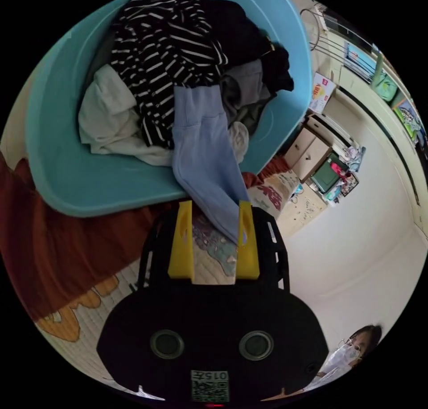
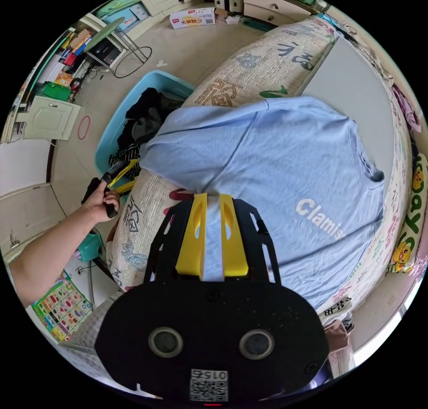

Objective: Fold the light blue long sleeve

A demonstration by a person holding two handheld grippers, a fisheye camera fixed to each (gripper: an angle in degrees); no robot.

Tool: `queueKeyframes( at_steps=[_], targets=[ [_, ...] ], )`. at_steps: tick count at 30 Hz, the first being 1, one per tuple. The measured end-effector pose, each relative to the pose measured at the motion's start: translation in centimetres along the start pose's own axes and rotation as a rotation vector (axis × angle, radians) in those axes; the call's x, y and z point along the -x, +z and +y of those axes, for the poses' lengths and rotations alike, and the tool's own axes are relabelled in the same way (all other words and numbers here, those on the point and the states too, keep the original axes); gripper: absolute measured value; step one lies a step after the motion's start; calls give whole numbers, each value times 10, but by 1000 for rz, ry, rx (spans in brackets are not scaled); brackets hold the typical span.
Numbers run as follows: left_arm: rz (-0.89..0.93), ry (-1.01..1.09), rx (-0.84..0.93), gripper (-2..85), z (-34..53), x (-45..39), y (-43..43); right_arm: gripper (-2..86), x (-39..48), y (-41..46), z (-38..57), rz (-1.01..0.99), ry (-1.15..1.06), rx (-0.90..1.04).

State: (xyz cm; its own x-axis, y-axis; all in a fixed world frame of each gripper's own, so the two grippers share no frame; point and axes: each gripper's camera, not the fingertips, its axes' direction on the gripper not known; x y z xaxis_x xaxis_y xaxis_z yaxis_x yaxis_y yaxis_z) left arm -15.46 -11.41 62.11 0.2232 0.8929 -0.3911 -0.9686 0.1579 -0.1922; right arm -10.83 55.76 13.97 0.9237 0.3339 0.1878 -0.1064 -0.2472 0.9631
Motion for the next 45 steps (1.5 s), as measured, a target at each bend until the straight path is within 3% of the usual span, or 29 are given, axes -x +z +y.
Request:
queueKeyframes(
  at_steps=[6, 9, 21, 27, 33, 38, 42, 45],
  targets=[
    [-181, -4, -116, 141, -39, 3, -13, 13, 6, 19, 1, -29, 6, -12],
    [-236, -30, -135, 141, -56, 14, -15, 3, 22, 26, -10, 50, -33, 23],
    [-69, 38, -182, 14, -34, -5, -42, -2, 25, 3, 3, 131, -23, -6],
    [20, 378, -280, 0, 28, -125, -89, 1, -12, -41, 23, -1, 158, -37],
    [236, 781, -262, -1, 133, -279, -101, -2, -67, -114, 89, -216, 303, -143],
    [317, 1321, -31, -2, 327, -419, -48, 2, -121, -181, 171, -294, 348, -229],
    [306, 1486, 204, -2, 441, -444, 30, 21, -172, -230, 238, -429, 374, -365],
    [160, 1578, 396, -2, 537, -430, 116, 40, -227, -265, 308, -488, 433, -496]
  ],
)
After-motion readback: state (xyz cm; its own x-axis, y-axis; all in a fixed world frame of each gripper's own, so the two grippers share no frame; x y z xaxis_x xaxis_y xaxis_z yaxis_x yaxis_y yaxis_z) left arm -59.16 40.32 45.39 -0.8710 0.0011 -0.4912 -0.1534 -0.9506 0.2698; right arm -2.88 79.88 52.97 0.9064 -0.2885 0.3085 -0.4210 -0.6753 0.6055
